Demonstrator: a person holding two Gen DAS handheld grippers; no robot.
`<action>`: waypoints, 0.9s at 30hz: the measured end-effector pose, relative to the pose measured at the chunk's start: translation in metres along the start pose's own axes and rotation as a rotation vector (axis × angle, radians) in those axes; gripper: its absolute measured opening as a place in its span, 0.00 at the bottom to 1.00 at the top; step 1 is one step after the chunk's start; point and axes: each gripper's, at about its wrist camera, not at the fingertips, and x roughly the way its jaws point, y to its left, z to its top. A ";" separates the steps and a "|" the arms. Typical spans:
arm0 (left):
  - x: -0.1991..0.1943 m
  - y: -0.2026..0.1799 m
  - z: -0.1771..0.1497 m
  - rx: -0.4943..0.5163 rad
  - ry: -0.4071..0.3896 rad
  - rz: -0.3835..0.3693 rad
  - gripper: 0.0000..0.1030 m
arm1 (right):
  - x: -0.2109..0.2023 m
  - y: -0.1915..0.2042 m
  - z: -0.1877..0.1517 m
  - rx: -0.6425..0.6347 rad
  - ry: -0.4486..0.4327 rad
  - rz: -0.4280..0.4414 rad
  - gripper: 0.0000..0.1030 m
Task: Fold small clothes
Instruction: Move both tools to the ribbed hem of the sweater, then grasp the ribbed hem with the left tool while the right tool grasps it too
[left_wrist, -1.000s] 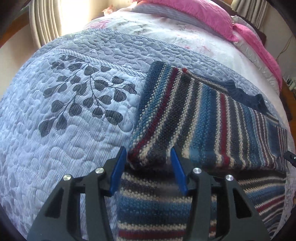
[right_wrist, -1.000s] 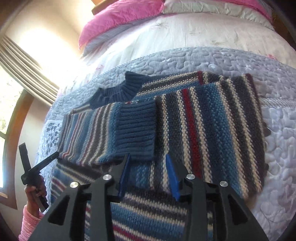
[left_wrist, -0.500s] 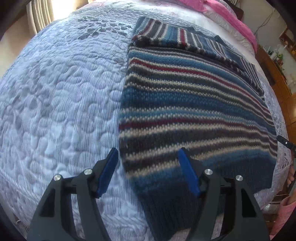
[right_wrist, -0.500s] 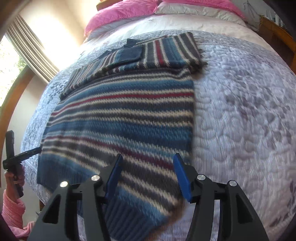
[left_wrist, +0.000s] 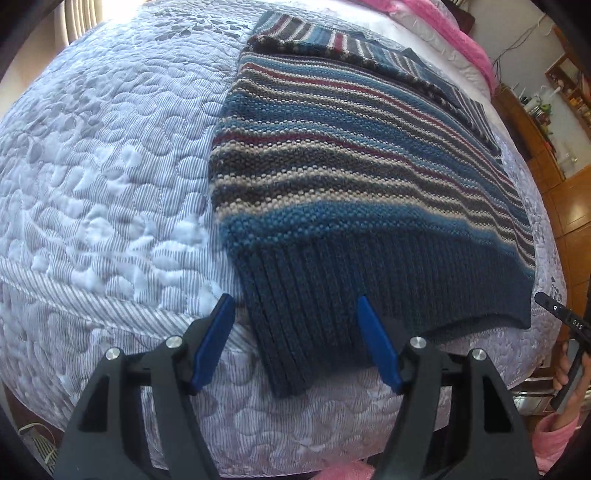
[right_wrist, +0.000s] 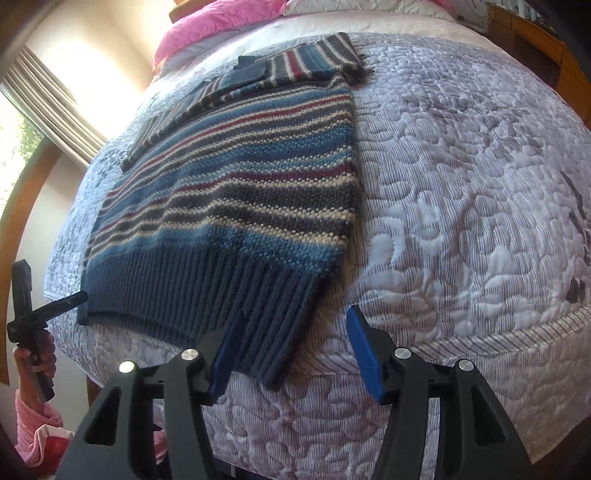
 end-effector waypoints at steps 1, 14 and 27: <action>0.000 0.001 -0.002 -0.003 -0.004 -0.006 0.68 | 0.000 0.000 -0.003 0.002 0.002 0.005 0.56; 0.002 -0.004 -0.008 -0.012 -0.014 -0.058 0.70 | 0.023 0.002 -0.008 0.036 0.043 0.009 0.57; 0.010 0.005 -0.007 -0.060 0.005 -0.121 0.62 | 0.040 0.004 -0.006 0.059 0.075 0.094 0.40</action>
